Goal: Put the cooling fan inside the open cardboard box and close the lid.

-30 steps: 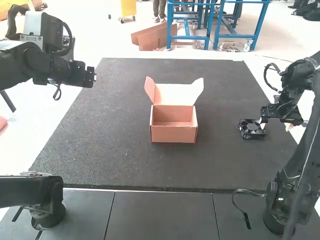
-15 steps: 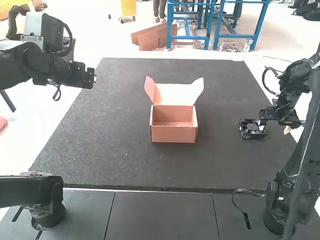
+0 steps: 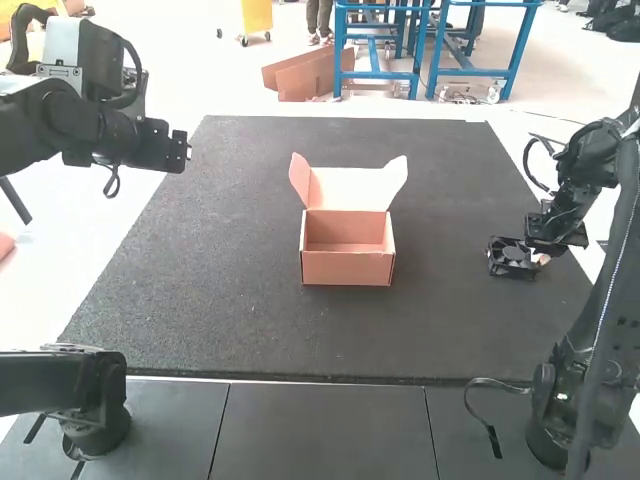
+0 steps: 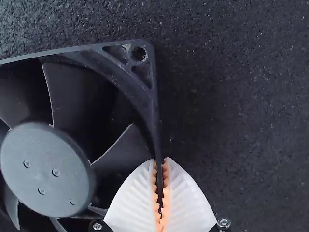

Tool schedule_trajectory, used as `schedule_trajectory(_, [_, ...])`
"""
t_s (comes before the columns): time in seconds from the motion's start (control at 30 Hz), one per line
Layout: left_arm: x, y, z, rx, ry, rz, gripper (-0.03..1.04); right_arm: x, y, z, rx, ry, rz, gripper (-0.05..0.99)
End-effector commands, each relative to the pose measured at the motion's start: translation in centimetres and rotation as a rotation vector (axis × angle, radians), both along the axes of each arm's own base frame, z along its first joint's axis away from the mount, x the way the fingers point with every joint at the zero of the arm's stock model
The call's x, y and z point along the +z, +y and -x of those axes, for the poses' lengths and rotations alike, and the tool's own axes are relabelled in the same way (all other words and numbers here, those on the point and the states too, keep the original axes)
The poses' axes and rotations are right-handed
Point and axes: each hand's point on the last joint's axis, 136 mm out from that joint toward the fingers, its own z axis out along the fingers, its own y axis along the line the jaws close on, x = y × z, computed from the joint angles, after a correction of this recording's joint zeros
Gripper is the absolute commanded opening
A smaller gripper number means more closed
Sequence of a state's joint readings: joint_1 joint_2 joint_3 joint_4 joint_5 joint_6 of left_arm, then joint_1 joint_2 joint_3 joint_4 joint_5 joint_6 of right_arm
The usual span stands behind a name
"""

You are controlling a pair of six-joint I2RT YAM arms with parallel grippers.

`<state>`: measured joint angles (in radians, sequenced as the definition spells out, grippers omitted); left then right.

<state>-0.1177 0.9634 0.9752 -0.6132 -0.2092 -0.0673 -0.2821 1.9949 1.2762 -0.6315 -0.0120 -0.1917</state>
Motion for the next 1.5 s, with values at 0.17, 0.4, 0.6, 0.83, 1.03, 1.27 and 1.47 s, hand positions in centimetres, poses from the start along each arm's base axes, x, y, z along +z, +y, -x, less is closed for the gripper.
schedule_trajectory(0.17, [0.6,0.1,-0.1,0.000,-0.018,0.000,0.97,0.8,0.6,0.1,-0.126,-0.022,-0.086,-0.02])
schedule_trajectory(0.4, [-1.1,0.1,0.1,-0.004,0.016,-0.007,0.97,7.5,1.7,-0.5,-0.094,-0.167,-0.113,-0.02])
schedule_trajectory(0.6, [-2.9,0.0,0.2,-0.006,0.041,-0.011,0.97,13.1,3.9,1.8,-0.077,-0.228,-0.162,-0.02])
schedule_trajectory(0.83, [-4.2,0.1,0.4,-0.006,0.062,-0.015,0.97,19.7,7.6,3.5,-0.062,-0.376,-0.223,-0.02])
schedule_trajectory(1.03, [-4.4,0.1,0.3,-0.018,0.065,-0.030,0.97,24.1,13.2,5.7,-0.002,-0.426,-0.283,-0.02])
schedule_trajectory(1.27, [-4.5,0.1,0.4,-0.022,0.070,-0.036,0.97,25.6,20.0,7.5,0.030,-0.384,-0.390,-0.02])
schedule_trajectory(1.47, [-4.7,0.1,0.5,-0.022,0.079,-0.036,0.97,24.9,24.3,8.2,0.067,-0.376,-0.397,-0.02])
